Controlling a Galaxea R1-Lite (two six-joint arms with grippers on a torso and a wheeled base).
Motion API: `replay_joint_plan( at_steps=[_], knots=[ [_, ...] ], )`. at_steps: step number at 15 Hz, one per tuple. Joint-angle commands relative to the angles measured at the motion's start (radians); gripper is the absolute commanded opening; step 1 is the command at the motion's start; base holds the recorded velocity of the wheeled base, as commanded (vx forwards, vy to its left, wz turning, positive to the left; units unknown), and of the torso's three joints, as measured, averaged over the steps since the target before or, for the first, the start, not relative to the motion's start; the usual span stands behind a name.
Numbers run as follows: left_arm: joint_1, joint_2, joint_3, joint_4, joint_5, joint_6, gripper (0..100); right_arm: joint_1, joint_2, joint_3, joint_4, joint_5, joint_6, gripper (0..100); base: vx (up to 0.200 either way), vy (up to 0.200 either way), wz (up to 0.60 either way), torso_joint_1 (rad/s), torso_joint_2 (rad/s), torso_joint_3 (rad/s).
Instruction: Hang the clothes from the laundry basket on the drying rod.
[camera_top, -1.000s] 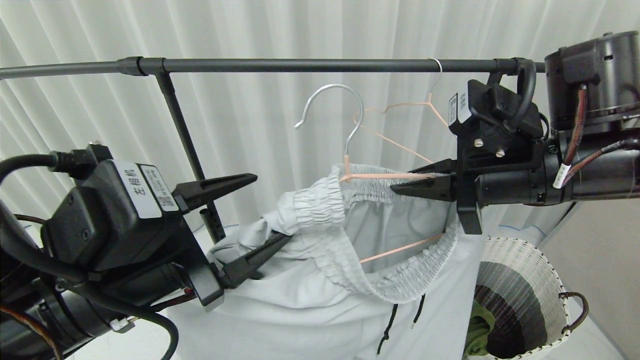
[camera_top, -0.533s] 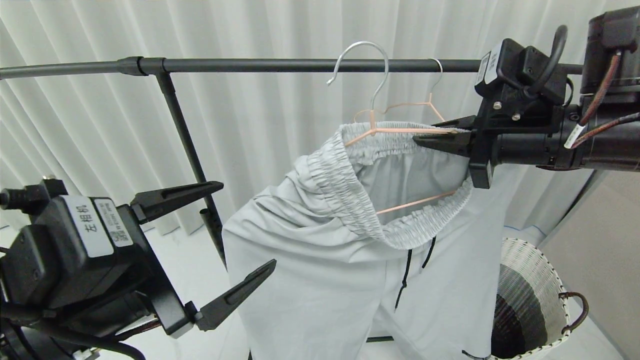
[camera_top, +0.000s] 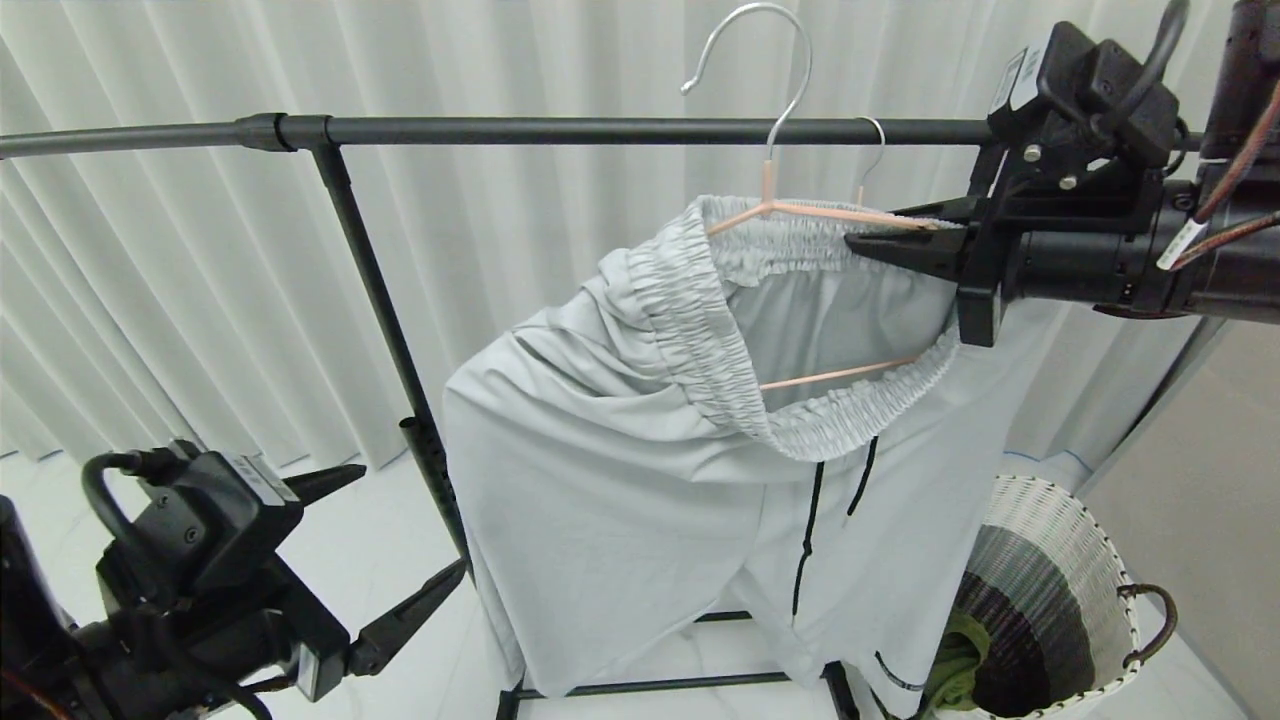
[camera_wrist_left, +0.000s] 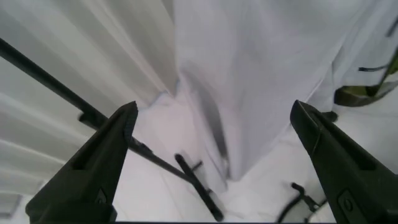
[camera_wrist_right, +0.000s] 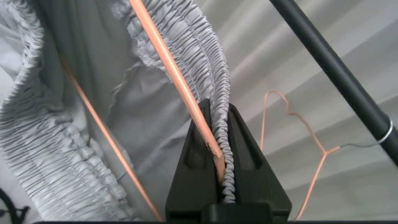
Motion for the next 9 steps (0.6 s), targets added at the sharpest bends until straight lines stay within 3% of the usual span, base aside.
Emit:
replay_joint_plan(
  at_steps=[1,5,6,9],
  knots=[
    [0.01,0.083,-0.011,-0.002,0.002,-0.037,100,0.004,-0.013,0.001,-0.001,0.0,0.015,0,0.0,0.0,0.0,0.0,0.0,0.0],
    [0.042,0.159,-0.066,-0.002,0.011,-0.067,100,0.04,-0.026,0.004,-0.001,0.0,0.034,0,0.0,0.0,0.0,0.0,0.0,0.0],
    [0.047,0.16,-0.067,-0.002,0.011,-0.067,0,0.041,-0.026,0.004,-0.001,0.0,0.034,0,0.0,0.0,0.0,0.0,0.0,0.0],
    [0.048,0.157,-0.063,-0.002,0.012,-0.067,0,0.055,-0.028,0.001,-0.001,-0.007,0.034,0,0.0,0.0,0.0,0.0,0.0,0.0]
  ],
)
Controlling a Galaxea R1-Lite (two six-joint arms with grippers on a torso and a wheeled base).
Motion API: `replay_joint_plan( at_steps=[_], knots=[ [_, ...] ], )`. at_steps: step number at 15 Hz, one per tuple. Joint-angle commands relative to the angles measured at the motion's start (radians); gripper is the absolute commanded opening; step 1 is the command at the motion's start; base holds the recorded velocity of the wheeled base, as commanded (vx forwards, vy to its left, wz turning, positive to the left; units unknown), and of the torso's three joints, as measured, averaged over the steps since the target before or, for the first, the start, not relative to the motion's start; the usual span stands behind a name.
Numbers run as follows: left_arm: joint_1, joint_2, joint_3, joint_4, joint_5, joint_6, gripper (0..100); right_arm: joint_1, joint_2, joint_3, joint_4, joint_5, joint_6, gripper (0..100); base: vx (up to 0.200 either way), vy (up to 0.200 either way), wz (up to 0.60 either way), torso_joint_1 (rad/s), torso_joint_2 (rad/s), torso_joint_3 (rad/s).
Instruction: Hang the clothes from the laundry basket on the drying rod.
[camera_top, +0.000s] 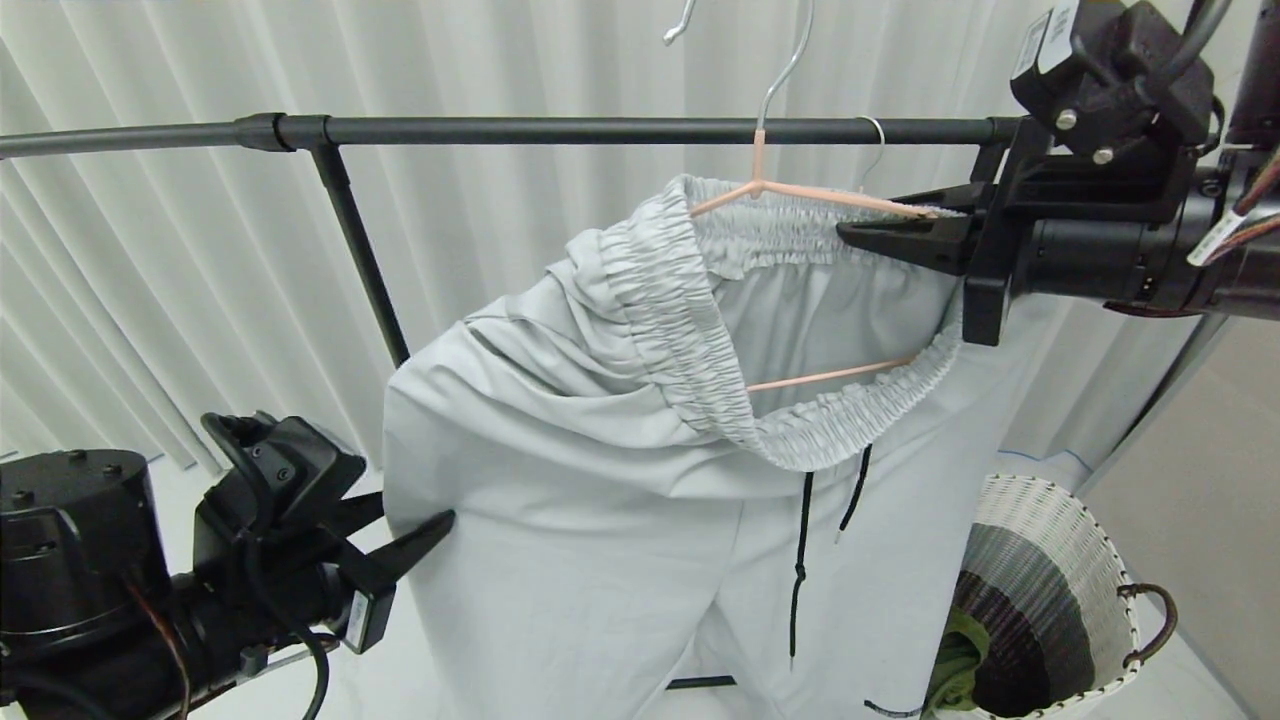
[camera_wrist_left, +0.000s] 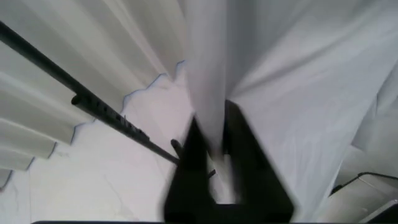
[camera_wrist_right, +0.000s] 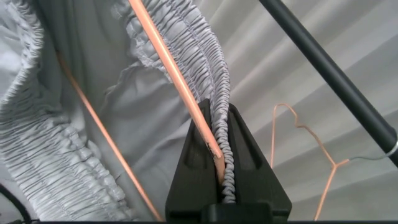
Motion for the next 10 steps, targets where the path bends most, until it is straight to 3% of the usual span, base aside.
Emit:
replay_joint_plan(
  at_steps=[1,5,8,10],
  knots=[
    [0.008,0.009,0.006,0.0,0.003,0.0,0,0.004,-0.006,-0.001,0.0,-0.013,-0.001,0,0.0,0.0,0.0,0.0,0.0,0.0],
    [0.132,0.009,0.075,0.0,0.07,0.011,0,0.002,-0.024,0.0,0.0,-0.066,0.044,0,0.0,0.0,0.0,0.0,0.0,0.0],
    [0.157,0.007,0.114,0.0,0.121,0.017,0,0.001,-0.027,0.0,0.0,-0.085,0.067,0,0.0,0.0,0.0,0.0,0.0,0.0],
    [0.163,0.009,0.129,0.0,0.135,0.065,0,0.001,-0.027,0.0,0.0,-0.088,0.078,0,0.0,0.0,0.0,0.0,0.0,0.0]
  ],
)
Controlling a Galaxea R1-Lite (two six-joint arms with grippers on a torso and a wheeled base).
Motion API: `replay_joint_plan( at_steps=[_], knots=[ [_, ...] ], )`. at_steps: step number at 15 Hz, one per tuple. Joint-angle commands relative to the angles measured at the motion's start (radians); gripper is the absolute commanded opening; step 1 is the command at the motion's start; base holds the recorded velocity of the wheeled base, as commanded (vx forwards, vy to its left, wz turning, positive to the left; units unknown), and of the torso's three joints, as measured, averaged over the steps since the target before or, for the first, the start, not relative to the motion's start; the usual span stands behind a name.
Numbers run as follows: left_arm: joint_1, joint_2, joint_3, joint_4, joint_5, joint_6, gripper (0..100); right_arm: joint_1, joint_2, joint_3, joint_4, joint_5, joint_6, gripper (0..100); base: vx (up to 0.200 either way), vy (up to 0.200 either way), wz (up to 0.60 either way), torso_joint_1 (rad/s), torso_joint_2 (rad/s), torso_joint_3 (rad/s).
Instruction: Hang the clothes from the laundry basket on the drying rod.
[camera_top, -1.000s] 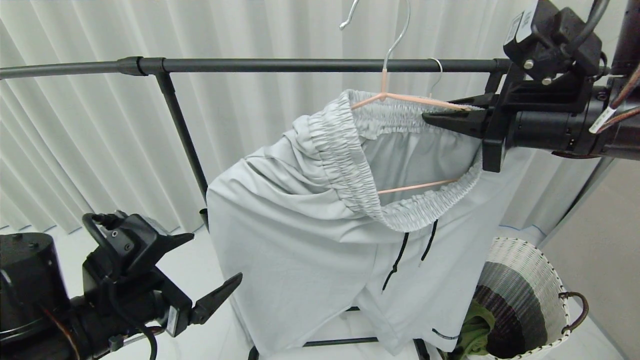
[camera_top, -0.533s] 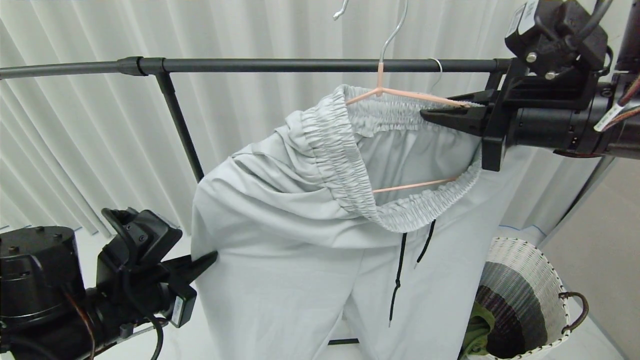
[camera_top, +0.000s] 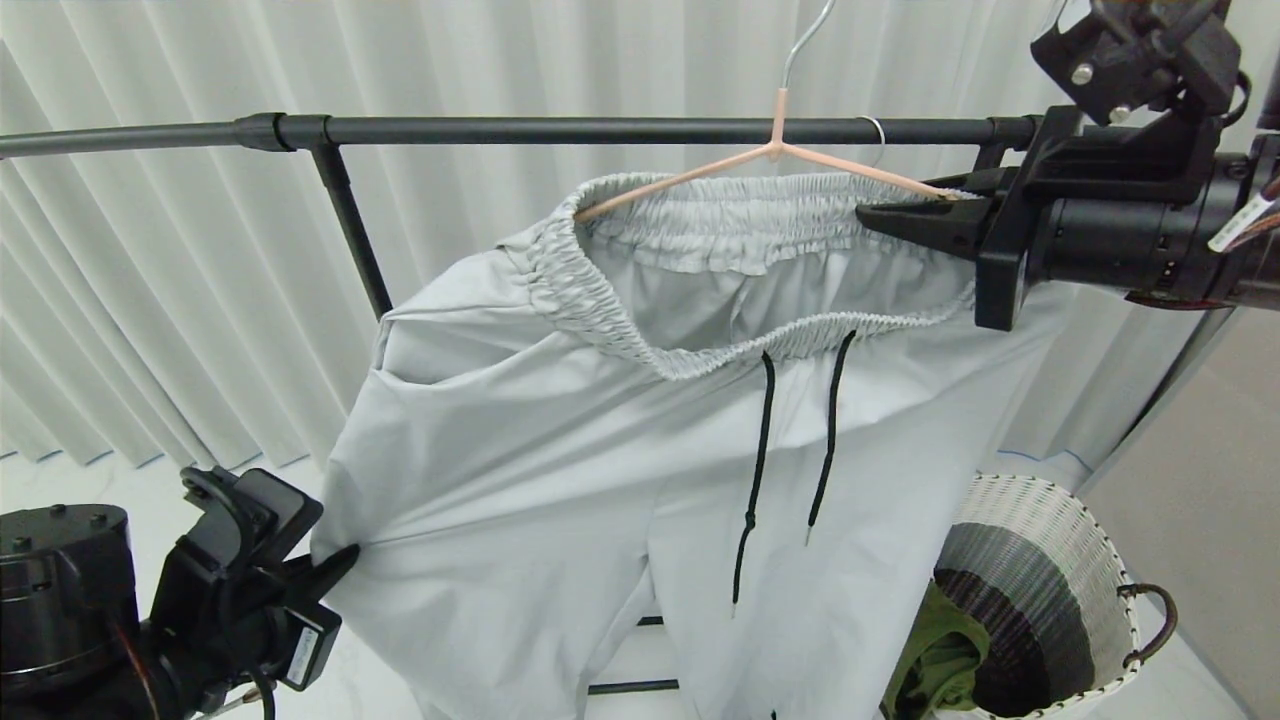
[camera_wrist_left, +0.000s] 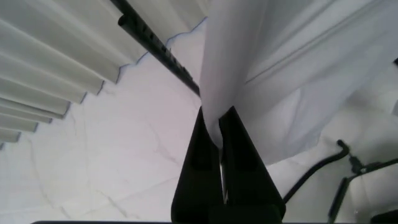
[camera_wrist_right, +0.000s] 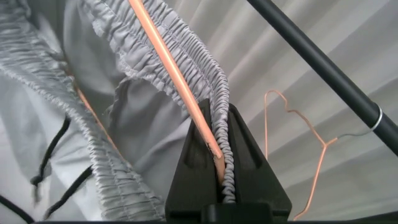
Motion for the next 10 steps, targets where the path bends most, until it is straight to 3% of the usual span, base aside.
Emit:
replay_joint_plan(
  at_steps=[1,5,6,10],
  knots=[
    [0.016,0.001,0.014,0.002,0.002,0.03,0,0.0,-0.003,0.0,-0.001,0.0,0.0,0,0.0,0.0,0.0,0.0,0.0,0.0],
    [0.022,-0.01,0.017,0.002,0.002,0.045,0,0.0,-0.001,0.0,-0.001,-0.017,0.009,0,0.0,0.0,0.0,0.0,0.0,0.0],
    [0.022,-0.014,0.018,0.002,0.002,0.045,100,0.0,-0.001,0.0,-0.001,-0.017,0.009,0,0.0,0.0,0.0,0.0,0.0,0.0],
    [0.021,-0.046,0.02,0.002,-0.004,0.042,100,0.0,-0.001,0.003,0.0,-0.02,0.009,0,0.0,0.0,0.0,0.0,0.0,0.0]
  ],
)
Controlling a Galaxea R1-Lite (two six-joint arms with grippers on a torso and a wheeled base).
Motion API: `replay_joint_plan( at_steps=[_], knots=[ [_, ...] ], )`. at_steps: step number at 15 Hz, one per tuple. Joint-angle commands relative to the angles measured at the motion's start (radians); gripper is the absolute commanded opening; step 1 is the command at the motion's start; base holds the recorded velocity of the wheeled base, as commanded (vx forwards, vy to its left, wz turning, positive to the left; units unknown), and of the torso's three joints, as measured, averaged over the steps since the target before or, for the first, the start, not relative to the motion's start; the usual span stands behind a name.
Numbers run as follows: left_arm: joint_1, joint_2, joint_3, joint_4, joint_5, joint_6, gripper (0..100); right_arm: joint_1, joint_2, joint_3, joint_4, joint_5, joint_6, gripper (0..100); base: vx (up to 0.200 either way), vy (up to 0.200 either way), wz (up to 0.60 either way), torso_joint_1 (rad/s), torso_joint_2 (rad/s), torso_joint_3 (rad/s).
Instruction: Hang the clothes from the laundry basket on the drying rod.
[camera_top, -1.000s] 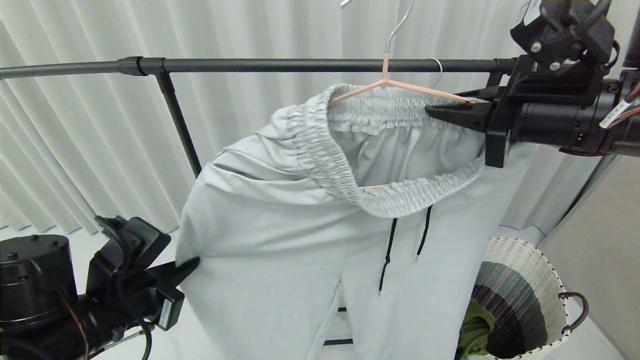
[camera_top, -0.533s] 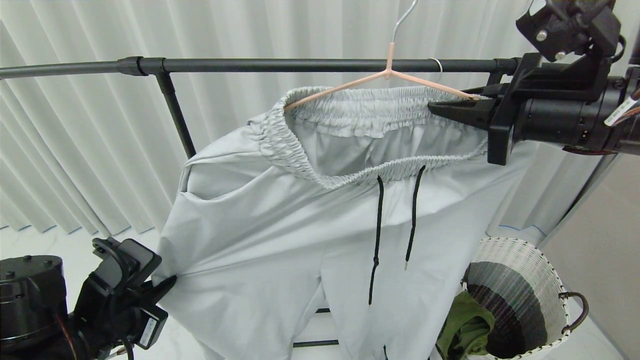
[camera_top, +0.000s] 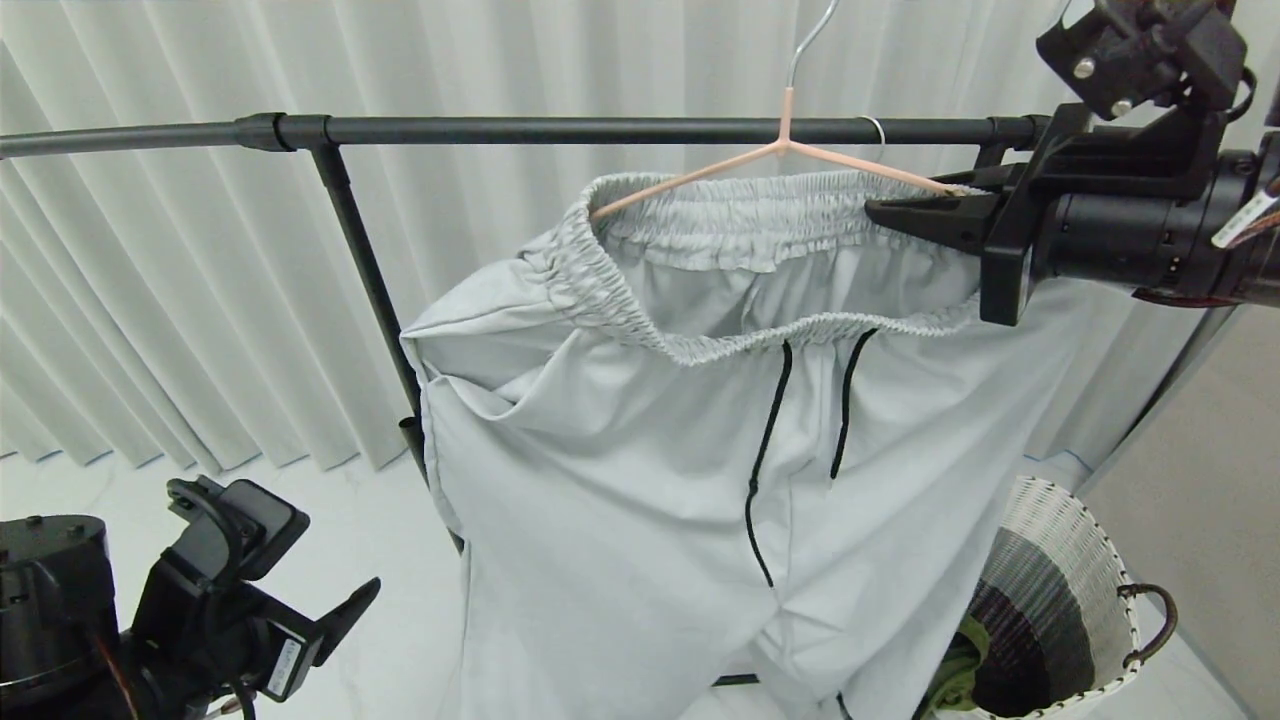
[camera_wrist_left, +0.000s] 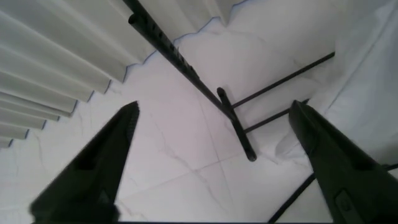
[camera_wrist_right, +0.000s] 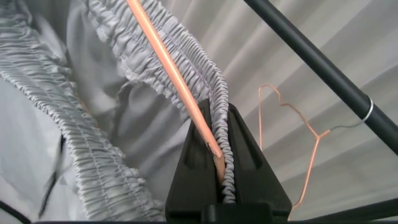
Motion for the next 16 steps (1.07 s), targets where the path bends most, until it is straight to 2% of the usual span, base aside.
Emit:
replay_joint_plan(
  at_steps=[1,4,5,7,8,9,14,16],
  knots=[
    [0.0,-0.033,0.007,-0.002,-0.005,-0.004,100,0.001,0.002,0.003,0.006,-0.009,-0.001,0,0.0,0.0,0.0,0.0,0.0,0.0],
    [0.0,-0.102,0.049,-0.002,-0.005,-0.009,100,0.004,0.007,0.016,0.021,-0.119,0.035,0,0.0,0.0,0.0,0.0,0.0,0.0],
    [0.009,-0.157,0.076,-0.002,-0.003,-0.009,100,0.028,0.008,0.019,0.082,-0.264,0.087,0,0.0,0.0,0.0,0.0,0.0,0.0],
    [0.021,-0.207,0.096,-0.002,-0.003,-0.009,100,0.071,0.023,0.015,0.132,-0.385,0.202,0,0.0,0.0,0.0,0.0,0.0,0.0],
    [0.021,-0.218,0.098,-0.002,-0.003,-0.009,100,0.08,0.034,0.015,0.135,-0.422,0.231,0,0.0,0.0,0.0,0.0,0.0,0.0],
    [0.021,-0.23,0.096,-0.002,0.0,-0.007,100,0.083,0.054,0.012,0.135,-0.497,0.254,0,0.0,0.0,0.0,0.0,0.0,0.0],
    [0.021,-0.237,0.092,-0.002,0.001,-0.006,100,0.082,0.128,-0.048,0.132,-0.59,0.268,0,0.0,0.0,0.0,0.0,0.0,0.0],
    [0.021,-0.237,0.09,-0.002,0.001,-0.007,100,0.08,0.162,-0.096,0.132,-0.601,0.296,0,0.0,0.0,0.0,0.0,0.0,0.0]
  ],
)
